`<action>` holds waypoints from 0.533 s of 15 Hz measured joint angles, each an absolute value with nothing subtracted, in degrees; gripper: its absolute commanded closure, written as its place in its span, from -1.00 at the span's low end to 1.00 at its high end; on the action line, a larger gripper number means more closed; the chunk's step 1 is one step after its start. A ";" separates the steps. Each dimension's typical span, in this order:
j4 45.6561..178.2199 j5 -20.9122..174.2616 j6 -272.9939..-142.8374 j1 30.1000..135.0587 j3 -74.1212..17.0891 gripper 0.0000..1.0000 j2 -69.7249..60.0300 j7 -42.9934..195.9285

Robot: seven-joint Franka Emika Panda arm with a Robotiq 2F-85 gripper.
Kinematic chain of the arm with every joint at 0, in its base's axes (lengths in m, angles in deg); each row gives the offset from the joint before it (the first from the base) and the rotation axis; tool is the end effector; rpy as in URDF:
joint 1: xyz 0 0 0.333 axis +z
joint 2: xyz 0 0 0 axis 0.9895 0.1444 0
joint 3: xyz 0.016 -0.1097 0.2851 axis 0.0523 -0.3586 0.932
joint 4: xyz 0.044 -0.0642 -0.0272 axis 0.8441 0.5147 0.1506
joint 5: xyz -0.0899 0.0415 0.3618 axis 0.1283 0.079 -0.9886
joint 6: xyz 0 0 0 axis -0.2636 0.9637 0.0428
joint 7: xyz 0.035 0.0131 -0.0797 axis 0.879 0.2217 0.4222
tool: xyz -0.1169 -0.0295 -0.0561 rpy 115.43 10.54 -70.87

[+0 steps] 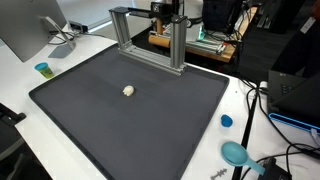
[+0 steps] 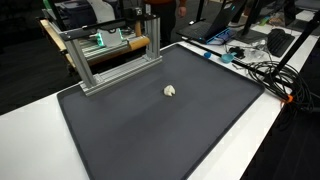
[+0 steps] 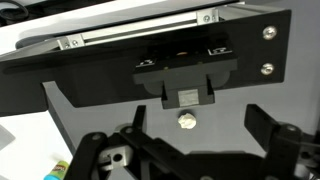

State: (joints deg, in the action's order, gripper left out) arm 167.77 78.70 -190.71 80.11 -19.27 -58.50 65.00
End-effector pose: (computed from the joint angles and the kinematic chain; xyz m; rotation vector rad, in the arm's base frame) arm 0.3537 0.0159 0.4490 3.0054 -0.2953 0.1931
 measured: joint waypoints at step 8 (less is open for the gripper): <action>174.23 77.58 -197.17 79.57 -20.40 -1.00 -62.32 64.62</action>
